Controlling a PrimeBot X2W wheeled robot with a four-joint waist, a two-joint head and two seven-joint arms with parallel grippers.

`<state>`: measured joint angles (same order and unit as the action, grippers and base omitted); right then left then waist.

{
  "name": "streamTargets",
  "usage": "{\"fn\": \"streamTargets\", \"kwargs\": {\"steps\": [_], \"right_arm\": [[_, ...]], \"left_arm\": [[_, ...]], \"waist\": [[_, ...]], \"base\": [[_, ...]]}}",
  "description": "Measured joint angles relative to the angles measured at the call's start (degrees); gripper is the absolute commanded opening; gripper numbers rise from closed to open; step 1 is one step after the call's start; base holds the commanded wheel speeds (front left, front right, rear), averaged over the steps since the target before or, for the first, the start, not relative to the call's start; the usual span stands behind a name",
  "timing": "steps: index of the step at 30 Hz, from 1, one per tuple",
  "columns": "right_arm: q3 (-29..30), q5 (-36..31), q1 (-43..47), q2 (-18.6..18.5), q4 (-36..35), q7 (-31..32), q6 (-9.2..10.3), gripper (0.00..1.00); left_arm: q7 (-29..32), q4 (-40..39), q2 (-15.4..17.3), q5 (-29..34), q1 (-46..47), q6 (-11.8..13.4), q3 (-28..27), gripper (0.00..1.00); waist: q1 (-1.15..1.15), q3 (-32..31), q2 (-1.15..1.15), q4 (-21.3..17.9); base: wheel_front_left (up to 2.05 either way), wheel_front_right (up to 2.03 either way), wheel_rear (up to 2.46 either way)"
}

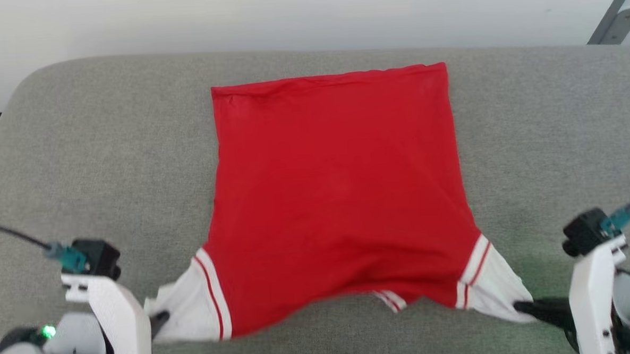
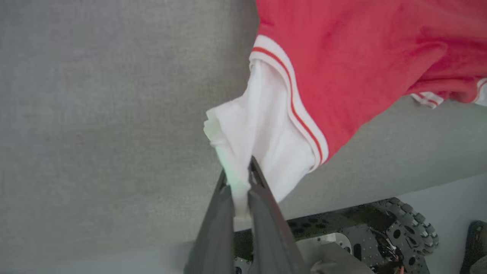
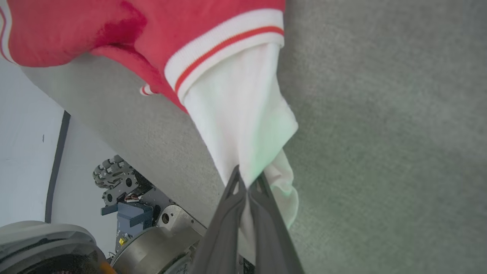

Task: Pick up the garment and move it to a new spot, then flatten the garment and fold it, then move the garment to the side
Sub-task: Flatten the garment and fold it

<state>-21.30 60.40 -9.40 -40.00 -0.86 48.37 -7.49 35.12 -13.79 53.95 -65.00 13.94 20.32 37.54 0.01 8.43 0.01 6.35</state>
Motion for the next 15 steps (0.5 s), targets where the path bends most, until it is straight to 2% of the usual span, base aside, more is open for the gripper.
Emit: {"fn": "streamTargets", "kwargs": {"steps": [3, 7, 8, 10, 11, 12, 15], "right_arm": [[4.56, -3.43, 4.71, 2.38, -3.04, 1.29, 0.0, 0.0], [8.31, -10.71, 7.67, 7.68, -4.12, 0.53, 0.0, 0.0], [8.15, -13.03, 7.67, 8.75, -4.15, -0.35, 0.0, 0.27], [7.76, -16.22, 7.51, 10.72, -2.65, -1.58, -0.01, 0.46], [7.27, -17.81, 7.53, 11.43, -1.69, -1.86, 0.0, 0.95], [6.93, -19.46, 7.34, 11.7, -1.0, -2.5, -0.02, 1.0], [6.76, -21.47, 6.21, 12.99, -0.38, -3.37, -0.21, 1.0]], "left_arm": [[-1.42, -2.2, 0.21, -0.4, -2.7, 1.14, -0.13, 0.0], [-4.42, -0.92, -1.92, -0.41, -3.21, 0.12, -0.27, 0.0], [-5.14, -0.07, -2.61, -0.2, -3.21, -0.64, -0.15, 0.0], [-6.71, 1.69, -4.56, -0.03, -2.97, -2.01, 0.0, 0.0], [-7.35, 2.68, -5.56, -0.03, -2.63, -2.71, 0.07, 0.0], [-7.92, 3.45, -6.26, 0.03, -2.24, -3.45, 0.21, 0.0], [-9.28, 5.69, -8.06, 0.56, -0.92, -5.08, 0.42, 0.0]], "waist": [[0.0, 1.13, 0.0, 0.34], [0.0, 2.94, 0.0, 0.92], [0.0, 3.41, 0.0, 1.05], [0.0, 4.29, 0.0, 1.25], [0.0, 4.66, 0.0, 1.31], [0.0, 5.01, 0.0, 1.38], [0.0, 5.87, 0.0, 1.55]], "base": [[0.0, 0.0, 0.0], [0.0, 0.0, 0.0], [0.0, 0.0, 0.0], [0.0, 0.0, 0.0], [0.0, 0.0, 0.0], [0.0, 0.0, 0.0], [0.0, 0.0, 0.0]]}}
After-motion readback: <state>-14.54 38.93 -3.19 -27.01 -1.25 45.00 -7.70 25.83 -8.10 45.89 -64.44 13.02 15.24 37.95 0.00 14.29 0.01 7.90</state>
